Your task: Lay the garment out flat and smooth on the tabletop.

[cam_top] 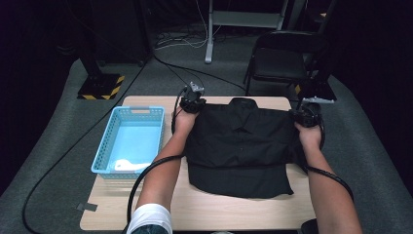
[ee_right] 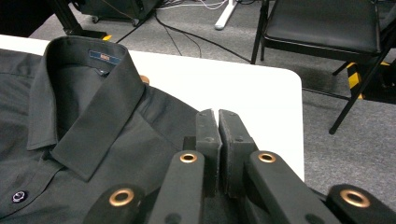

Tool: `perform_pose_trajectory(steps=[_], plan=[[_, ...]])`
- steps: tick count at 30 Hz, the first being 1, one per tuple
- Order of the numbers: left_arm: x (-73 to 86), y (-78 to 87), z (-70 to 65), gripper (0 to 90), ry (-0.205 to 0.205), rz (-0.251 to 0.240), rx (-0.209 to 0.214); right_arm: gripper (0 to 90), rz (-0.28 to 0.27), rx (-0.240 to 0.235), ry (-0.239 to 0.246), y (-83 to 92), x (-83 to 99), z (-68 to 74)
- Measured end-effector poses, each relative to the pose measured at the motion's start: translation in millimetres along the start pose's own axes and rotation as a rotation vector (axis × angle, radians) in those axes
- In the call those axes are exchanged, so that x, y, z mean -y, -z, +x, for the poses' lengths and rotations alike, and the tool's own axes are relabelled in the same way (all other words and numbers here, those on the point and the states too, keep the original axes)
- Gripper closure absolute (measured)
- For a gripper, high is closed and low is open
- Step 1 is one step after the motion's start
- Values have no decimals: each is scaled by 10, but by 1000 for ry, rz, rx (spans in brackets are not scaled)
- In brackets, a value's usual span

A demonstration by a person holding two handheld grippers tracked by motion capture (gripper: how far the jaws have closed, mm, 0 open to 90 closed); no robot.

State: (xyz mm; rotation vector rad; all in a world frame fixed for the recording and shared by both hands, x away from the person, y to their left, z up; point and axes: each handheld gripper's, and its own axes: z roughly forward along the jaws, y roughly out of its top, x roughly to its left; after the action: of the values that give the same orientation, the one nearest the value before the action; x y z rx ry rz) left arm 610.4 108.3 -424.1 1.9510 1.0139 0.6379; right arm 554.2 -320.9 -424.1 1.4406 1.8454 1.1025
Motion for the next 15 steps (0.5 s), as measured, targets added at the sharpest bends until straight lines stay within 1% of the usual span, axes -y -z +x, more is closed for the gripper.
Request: perform_pose_trajectory(steps=[2, 3, 4, 5, 6, 8, 10, 11, 12, 15], plan=[[18, 19, 26, 840, 11, -9, 0, 870, 1, -1, 3, -10, 4, 11], [22, 39, 38, 817, 14, -17, -2, 868, 0, -2, 4, -13, 4, 14], [26, 56, 51, 780, 22, -30, -1, 865, 0, -4, 3, -16, 3, 16], [32, 73, 60, 718, 32, -44, 1, 847, -1, -3, 5, -19, 3, 19], [41, 93, 68, 671, 35, -56, 0, 793, -9, 4, 6, -18, 3, 22], [67, 128, 73, 606, 34, -62, -5, 736, -15, 7, 0, -13, -3, 23], [103, 168, 69, 546, 32, -65, -6, 643, -10, 20, 15, -1, -9, 31], [122, 195, 64, 524, 30, -70, -5, 622, -10, 28, 23, 12, -11, 37], [138, 222, 54, 503, 27, -73, 0, 616, -12, 24, 32, 31, -12, 40], [194, 325, -10, 453, 15, -91, 28, 578, -22, -2, 64, 119, -1, 68]])
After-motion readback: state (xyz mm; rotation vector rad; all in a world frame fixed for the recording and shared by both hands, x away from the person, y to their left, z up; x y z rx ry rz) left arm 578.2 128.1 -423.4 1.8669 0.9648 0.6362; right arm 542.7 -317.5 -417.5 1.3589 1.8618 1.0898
